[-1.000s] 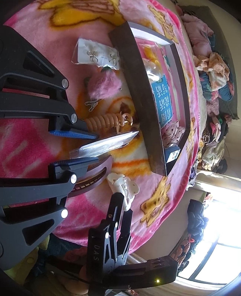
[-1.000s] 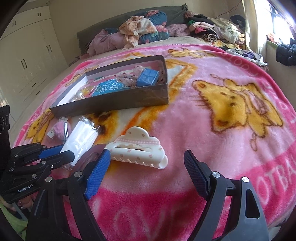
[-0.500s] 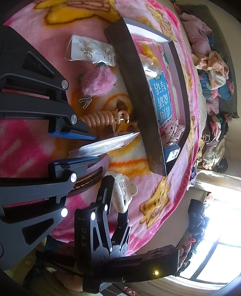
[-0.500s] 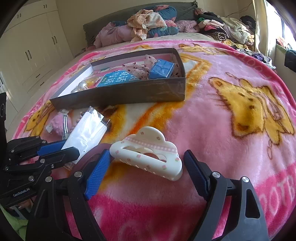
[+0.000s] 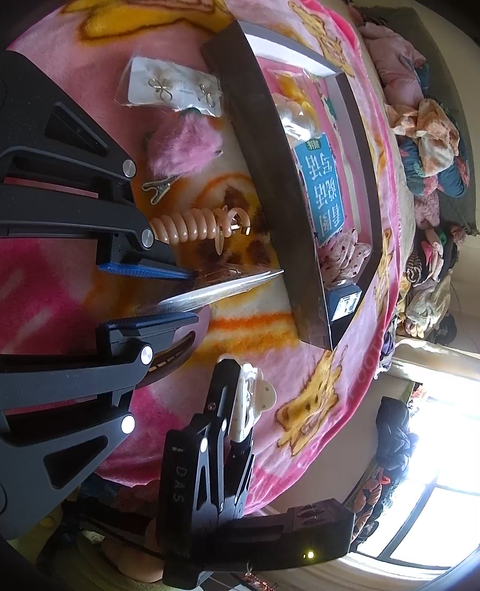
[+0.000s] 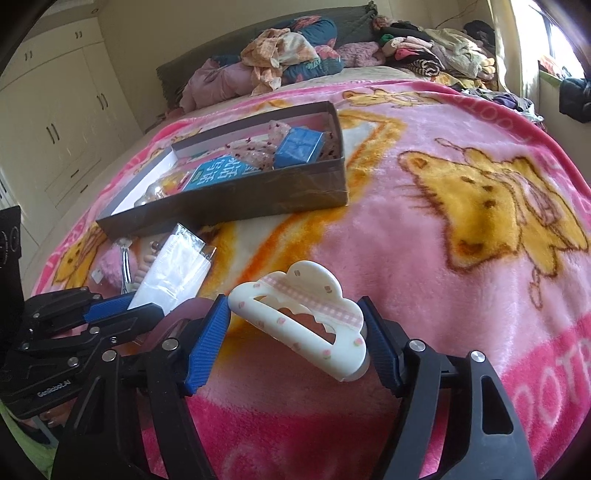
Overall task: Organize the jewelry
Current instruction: 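Carry the clear strip and white claw clip over the brown box with both tools, then lower both items into the box and open both tools to release them, then withdraw both open tools from the box toward the remaining items, then grasp the mauve oval hair clip with the right tool while the left tool grasps the pink pompom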
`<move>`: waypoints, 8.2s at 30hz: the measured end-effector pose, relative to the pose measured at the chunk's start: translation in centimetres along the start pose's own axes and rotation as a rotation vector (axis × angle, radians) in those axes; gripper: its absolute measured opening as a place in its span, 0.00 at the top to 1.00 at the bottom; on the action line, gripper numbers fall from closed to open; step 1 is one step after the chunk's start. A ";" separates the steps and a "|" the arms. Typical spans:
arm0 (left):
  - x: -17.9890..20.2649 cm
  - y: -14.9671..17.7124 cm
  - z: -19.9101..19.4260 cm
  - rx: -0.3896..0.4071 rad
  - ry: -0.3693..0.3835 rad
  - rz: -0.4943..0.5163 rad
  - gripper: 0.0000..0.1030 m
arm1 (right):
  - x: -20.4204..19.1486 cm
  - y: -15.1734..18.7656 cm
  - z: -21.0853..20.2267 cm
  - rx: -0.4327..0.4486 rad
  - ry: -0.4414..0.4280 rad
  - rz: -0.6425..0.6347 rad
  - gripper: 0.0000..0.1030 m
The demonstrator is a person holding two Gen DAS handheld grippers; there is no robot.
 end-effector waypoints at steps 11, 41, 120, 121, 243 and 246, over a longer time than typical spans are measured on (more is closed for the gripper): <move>0.7 -0.7 0.5 0.021 -0.042 0.030 0.93 | 0.7 -0.1 -0.9 0.029 0.004 0.040 0.34; -2.1 -4.2 -3.2 0.185 -0.095 -0.004 0.97 | -1.8 -2.0 -2.2 0.068 -0.022 -0.001 0.34; -15.3 -7.2 -1.1 0.272 -0.190 -0.283 0.96 | -7.6 -11.8 9.0 0.044 0.031 -0.173 0.34; -15.3 -7.1 -1.1 0.270 -0.189 -0.282 0.96 | -7.6 -11.7 9.1 0.041 0.031 -0.172 0.34; -5.7 0.0 -3.7 0.070 -0.100 -0.115 0.61 | -7.7 2.3 0.2 -0.107 -0.040 -0.086 0.56; -5.9 0.0 -3.0 0.047 -0.105 -0.135 0.61 | -7.5 2.1 0.0 -0.094 -0.057 -0.086 0.67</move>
Point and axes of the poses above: each gripper's, at about its wrist camera, not at the fingertips, and z roughly the way its jaws point, x to its right, y to its underside, the point moved 1 cm from there along z, roughly the way its jaws point, and after that the axes turned 4 degrees about x, right-handed, at the moved point
